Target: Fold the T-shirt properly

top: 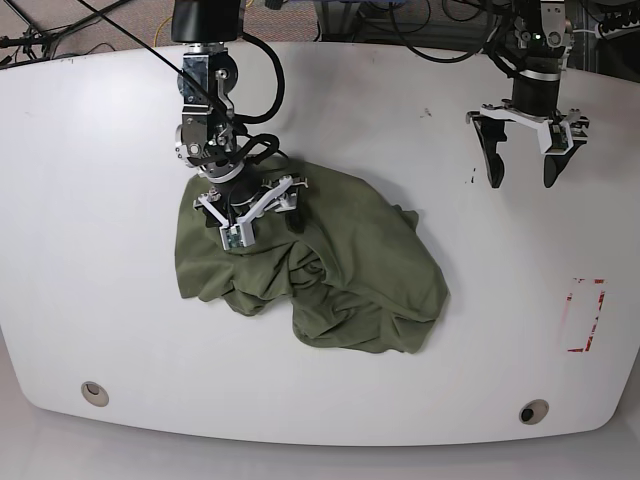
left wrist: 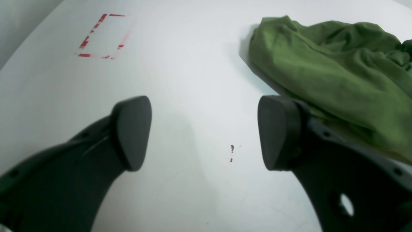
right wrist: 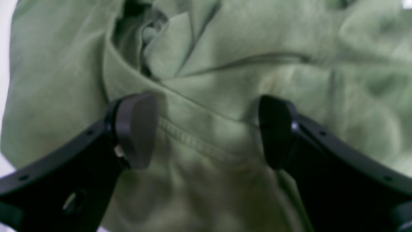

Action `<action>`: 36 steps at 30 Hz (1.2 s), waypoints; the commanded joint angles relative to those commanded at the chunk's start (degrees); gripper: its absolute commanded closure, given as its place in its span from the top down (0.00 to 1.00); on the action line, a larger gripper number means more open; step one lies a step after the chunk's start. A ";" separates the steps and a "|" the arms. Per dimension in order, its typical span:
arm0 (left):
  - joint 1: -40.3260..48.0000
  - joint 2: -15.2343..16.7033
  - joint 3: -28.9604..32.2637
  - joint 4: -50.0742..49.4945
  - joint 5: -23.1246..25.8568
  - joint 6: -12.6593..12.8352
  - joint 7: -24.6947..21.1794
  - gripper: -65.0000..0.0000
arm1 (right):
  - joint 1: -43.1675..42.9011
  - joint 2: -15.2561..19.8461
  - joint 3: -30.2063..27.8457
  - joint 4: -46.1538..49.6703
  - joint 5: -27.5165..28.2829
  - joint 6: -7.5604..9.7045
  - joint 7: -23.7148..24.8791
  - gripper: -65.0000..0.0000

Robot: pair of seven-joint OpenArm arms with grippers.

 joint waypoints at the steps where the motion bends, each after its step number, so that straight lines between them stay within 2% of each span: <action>1: -0.06 0.00 0.03 -0.06 0.00 -0.03 0.04 0.75 | 0.23 0.03 -0.15 -0.21 0.03 -0.03 0.02 0.73; 8: -0.16 -0.08 0.00 -0.14 -0.11 -0.10 -0.02 0.74 | 1.86 -0.01 0.25 -2.11 0.16 -0.50 0.37 0.67; 10: -0.58 -0.07 0.13 -0.20 -0.35 0.04 -0.58 0.75 | 2.85 0.32 2.04 -3.85 0.86 -0.14 0.09 0.35; 14: -0.79 -0.12 0.24 -0.07 -0.40 0.18 -0.66 0.75 | 2.90 0.35 4.40 -3.64 1.74 0.23 0.07 0.08; 16: -0.93 -0.04 0.32 -0.05 -0.43 0.24 -0.55 0.75 | 2.45 0.35 5.96 -2.83 2.72 0.45 0.07 0.00; 22: -1.12 -0.12 0.54 -0.22 -0.23 0.37 -0.54 0.75 | -1.04 0.49 13.63 4.09 7.84 0.71 -0.69 0.00; 28: -1.16 -0.12 0.55 -0.41 -0.25 0.38 -0.43 0.75 | -4.34 0.90 15.82 8.52 8.66 0.85 -0.62 0.00; 30: -1.21 -0.18 0.57 -0.47 -0.33 0.35 -0.31 0.75 | -5.34 1.05 15.17 9.36 8.05 0.73 -0.65 0.00; 32: -0.80 -0.12 0.36 -0.36 -0.43 0.09 -0.42 0.75 | -8.92 1.04 9.62 9.82 2.76 -0.44 -0.56 0.11; 36: -0.66 -0.19 0.43 -0.24 -0.43 0.01 -0.10 0.75 | -9.56 1.14 5.90 10.02 -0.03 -1.09 -0.68 0.22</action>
